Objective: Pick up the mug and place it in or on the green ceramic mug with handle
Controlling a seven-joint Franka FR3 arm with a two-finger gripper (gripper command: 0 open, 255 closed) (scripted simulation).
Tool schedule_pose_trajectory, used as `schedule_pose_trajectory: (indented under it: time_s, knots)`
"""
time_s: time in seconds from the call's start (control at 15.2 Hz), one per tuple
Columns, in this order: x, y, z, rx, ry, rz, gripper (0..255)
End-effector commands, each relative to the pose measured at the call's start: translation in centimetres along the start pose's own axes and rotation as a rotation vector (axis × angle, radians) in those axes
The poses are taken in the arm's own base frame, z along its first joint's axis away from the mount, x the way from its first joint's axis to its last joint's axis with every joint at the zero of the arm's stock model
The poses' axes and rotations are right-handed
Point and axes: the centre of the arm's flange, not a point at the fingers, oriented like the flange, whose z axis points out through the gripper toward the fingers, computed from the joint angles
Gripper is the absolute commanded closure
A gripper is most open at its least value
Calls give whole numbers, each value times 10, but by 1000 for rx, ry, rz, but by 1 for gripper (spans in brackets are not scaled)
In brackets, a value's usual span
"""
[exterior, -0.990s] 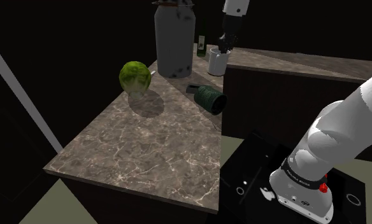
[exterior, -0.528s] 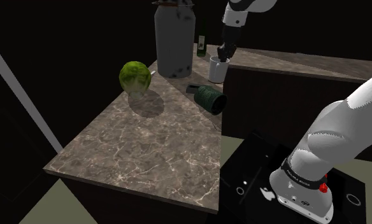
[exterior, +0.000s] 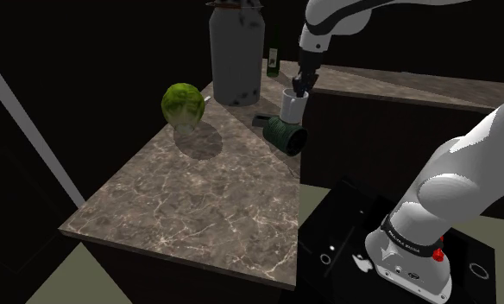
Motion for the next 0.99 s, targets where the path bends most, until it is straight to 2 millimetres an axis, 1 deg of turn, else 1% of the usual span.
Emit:
schedule_pose_trajectory:
  time_s: [0.0, 0.46, 0.53, 0.86, 0.92]
  knots:
    - [0, 0, 8, 0, 1, 0, 255]
    - [0, 0, 8, 0, 1, 0, 255]
    - [0, 0, 8, 0, 1, 0, 0]
    - [0, 0, 8, 0, 1, 0, 0]
    - [0, 0, -5, 0, 1, 0, 0]
